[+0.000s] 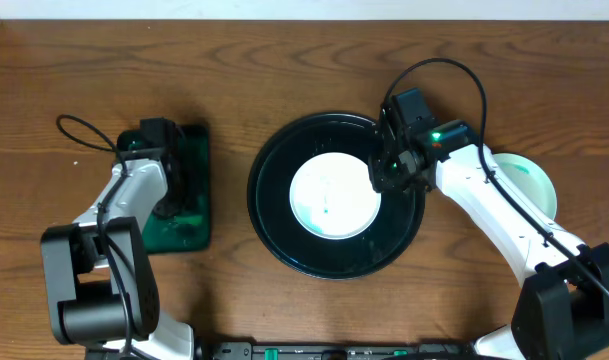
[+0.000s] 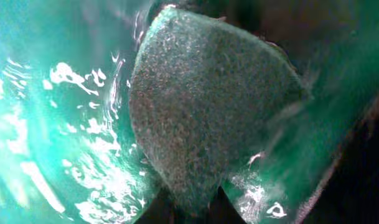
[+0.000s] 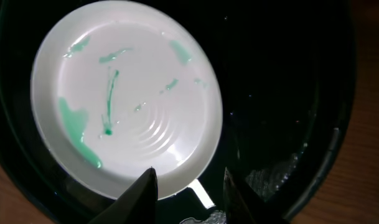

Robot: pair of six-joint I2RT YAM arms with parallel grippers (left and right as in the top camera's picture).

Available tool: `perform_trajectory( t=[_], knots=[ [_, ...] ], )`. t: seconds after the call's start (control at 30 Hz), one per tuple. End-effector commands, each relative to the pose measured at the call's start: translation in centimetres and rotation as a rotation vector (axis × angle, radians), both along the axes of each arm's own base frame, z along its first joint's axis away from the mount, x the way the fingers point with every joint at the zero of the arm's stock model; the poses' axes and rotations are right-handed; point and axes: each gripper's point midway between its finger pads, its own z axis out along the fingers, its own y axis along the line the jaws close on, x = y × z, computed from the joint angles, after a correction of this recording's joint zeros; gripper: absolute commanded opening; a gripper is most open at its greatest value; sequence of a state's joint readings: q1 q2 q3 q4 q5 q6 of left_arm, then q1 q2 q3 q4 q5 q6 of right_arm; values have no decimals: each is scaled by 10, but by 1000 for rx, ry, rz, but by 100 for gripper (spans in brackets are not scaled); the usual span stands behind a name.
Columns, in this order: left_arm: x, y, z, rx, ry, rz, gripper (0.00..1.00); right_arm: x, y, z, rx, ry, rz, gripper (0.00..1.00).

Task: Clean dirty plates on tray and stack at the side
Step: 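Grasp the green sponge in the water tray with the left gripper, then carry the wet sponge with the left gripper onto the white plate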

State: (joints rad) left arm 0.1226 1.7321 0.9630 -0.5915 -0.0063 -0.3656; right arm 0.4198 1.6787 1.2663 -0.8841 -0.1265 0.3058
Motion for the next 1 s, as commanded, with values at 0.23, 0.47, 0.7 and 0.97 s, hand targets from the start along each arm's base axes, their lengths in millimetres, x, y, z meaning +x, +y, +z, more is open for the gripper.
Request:
perform_trajectory(
  t=[0.23, 0.47, 0.7, 0.97],
  knots=[
    [-3, 7, 80, 33, -33, 7, 7, 12, -10, -44, -92, 45, -20, 33],
    [-3, 4, 142, 44, -217, -2, 7, 3, 20, -98, 62, 182, 155, 36],
    [1, -68, 159, -170, -293, -197, 7, -4, 22, -122, 142, 278, 127, 1],
    [8, -173, 117, -285, -191, -394, 7, -3, 4, -128, 41, 297, 10, 1]
  ],
)
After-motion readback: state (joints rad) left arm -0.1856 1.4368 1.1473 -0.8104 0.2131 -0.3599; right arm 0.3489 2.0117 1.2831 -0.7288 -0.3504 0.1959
